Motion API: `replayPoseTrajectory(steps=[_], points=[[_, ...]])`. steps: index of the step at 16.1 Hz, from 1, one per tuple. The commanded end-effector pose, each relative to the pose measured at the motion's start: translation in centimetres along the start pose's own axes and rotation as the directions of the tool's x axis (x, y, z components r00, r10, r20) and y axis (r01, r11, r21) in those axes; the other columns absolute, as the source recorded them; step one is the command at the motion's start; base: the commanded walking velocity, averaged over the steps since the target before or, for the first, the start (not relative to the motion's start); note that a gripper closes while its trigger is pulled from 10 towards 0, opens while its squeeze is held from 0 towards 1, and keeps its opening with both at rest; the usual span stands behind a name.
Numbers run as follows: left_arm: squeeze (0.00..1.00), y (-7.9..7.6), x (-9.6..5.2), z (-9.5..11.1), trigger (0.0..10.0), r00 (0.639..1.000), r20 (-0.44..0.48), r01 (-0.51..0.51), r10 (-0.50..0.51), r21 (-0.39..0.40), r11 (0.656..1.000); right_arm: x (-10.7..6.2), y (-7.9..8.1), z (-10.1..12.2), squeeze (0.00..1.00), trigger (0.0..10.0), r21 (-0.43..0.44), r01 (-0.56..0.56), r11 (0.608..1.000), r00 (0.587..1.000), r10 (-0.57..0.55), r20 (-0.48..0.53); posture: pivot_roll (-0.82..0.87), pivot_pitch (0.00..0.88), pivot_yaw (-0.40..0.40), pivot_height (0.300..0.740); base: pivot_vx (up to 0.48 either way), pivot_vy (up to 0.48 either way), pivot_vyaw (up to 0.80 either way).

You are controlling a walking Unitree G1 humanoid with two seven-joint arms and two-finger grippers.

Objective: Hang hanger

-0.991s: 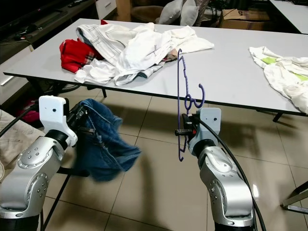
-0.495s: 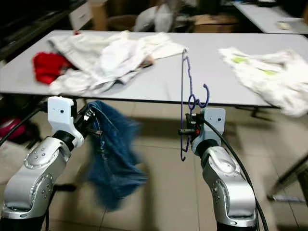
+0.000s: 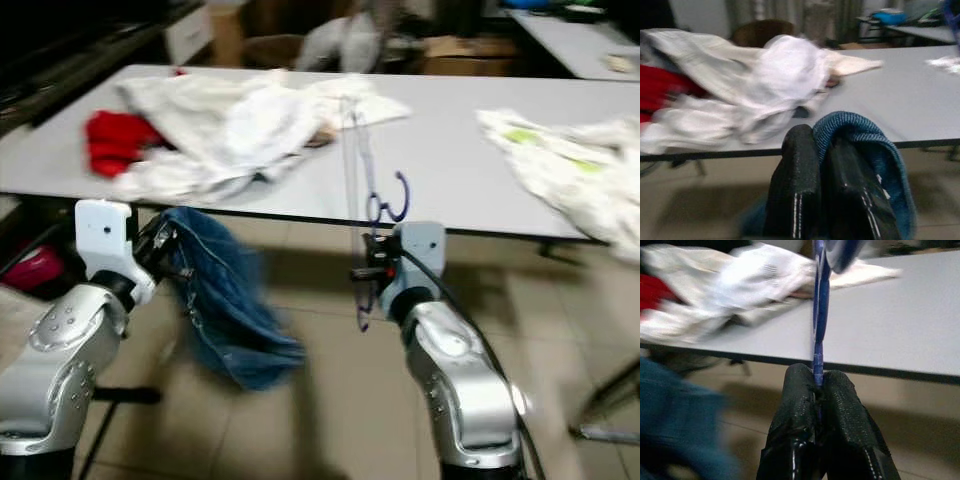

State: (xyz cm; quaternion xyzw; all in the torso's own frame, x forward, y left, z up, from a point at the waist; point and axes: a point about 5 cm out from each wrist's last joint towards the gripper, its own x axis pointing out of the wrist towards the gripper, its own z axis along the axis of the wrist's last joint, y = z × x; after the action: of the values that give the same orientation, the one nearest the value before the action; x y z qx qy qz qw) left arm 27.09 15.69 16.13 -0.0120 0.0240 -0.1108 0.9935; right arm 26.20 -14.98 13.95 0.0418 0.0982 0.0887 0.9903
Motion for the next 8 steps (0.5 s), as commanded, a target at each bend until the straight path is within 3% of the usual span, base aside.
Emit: replayPoseTrajectory(steps=[1,2,4,8], points=[[0.0,-0.32,0.08,0.62,10.0,0.999,0.028,0.018,-0.019,0.027,0.999,0.12,-0.13,0.45,0.0,10.0,0.006,0.007,1.0,1.0,-0.007,0.021,-0.08,0.0,0.072,0.74,0.296,0.0,0.0],[0.0,-0.35,0.08,0.6,10.0,0.999,0.028,0.019,-0.02,0.028,0.999,0.14,-0.15,0.42,0.0,10.0,0.007,0.007,1.0,1.0,-0.007,0.02,-0.08,0.0,0.072,0.74,0.296,0.0,0.0],[0.0,-0.5,0.09,0.57,10.0,0.999,0.029,0.024,-0.025,0.028,0.999,0.15,-0.18,0.45,0.0,10.0,0.003,-0.004,1.0,1.0,0.004,0.021,-0.08,0.0,0.069,0.74,0.298,0.0,-0.8],[0.0,-0.65,-0.29,0.19,10.0,0.999,0.031,0.023,-0.024,0.028,0.999,0.11,-0.19,0.51,0.0,10.0,-0.049,-0.038,0.998,0.998,0.04,0.038,-0.08,0.0,0.058,0.74,0.294,0.0,0.0]])
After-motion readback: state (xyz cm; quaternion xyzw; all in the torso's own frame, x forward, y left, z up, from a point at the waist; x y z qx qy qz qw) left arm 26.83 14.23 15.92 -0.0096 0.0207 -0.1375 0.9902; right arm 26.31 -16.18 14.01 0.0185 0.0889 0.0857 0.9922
